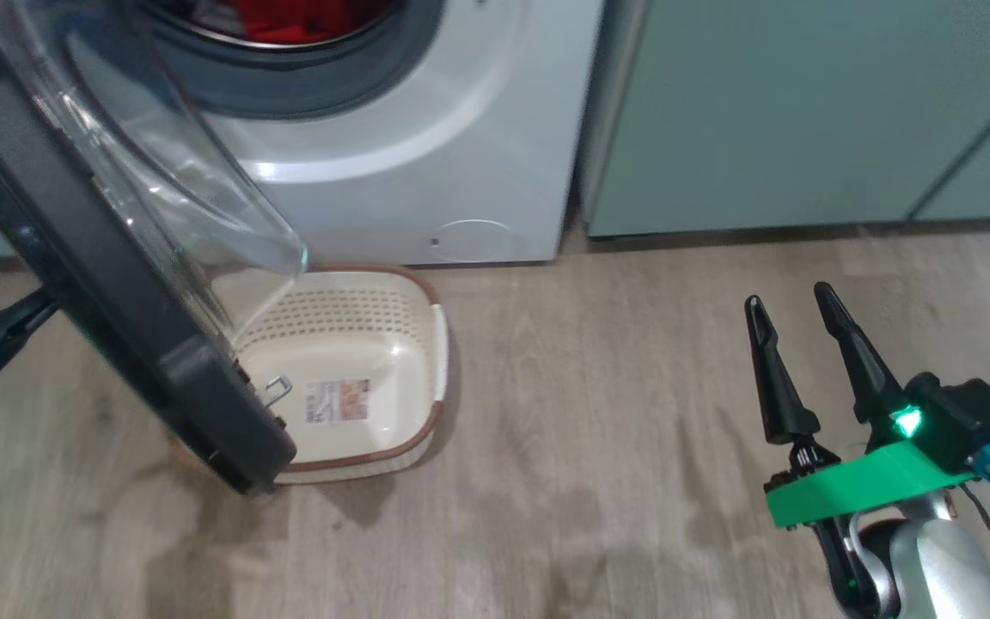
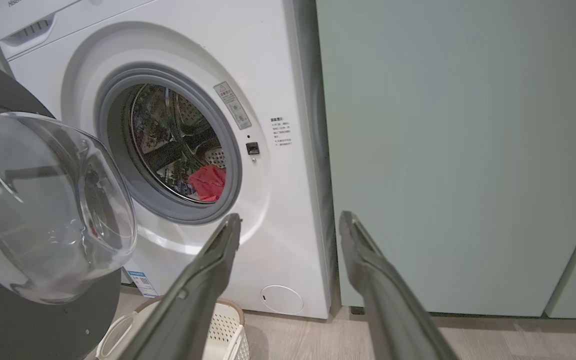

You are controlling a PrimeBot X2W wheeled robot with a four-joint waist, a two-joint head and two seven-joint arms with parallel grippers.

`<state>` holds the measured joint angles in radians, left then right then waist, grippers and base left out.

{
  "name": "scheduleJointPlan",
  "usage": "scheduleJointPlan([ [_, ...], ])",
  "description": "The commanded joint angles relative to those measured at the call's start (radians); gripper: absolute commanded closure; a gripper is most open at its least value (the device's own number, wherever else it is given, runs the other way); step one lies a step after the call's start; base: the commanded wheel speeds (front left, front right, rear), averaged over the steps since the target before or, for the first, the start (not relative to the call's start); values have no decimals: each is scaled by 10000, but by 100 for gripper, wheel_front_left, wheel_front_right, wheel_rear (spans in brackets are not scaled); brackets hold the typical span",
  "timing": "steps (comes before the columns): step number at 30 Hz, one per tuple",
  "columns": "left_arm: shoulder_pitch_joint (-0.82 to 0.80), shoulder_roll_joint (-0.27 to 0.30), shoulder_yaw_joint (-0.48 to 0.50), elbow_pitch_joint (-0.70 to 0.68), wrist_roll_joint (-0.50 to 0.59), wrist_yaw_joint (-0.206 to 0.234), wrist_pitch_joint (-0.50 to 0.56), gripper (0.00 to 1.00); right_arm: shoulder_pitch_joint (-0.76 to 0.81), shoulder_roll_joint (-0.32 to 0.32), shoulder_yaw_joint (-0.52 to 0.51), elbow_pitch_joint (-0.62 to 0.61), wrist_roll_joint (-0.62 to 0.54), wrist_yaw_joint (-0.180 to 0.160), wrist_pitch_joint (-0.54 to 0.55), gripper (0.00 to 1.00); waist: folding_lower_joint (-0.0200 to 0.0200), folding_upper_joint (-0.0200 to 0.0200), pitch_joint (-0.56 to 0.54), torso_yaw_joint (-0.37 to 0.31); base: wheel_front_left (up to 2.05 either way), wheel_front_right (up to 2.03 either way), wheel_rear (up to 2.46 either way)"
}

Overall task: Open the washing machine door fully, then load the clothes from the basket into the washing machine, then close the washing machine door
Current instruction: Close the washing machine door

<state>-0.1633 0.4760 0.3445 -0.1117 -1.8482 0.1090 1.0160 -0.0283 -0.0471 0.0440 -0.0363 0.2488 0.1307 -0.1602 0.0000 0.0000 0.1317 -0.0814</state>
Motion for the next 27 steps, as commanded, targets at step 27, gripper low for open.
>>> scheduleJointPlan([
  [27,-3693,602,-286,325,-62,502,-192,100,-896,-31,599,196,807,0,-920,0,0,0,2108,-2971,0,0,0],
])
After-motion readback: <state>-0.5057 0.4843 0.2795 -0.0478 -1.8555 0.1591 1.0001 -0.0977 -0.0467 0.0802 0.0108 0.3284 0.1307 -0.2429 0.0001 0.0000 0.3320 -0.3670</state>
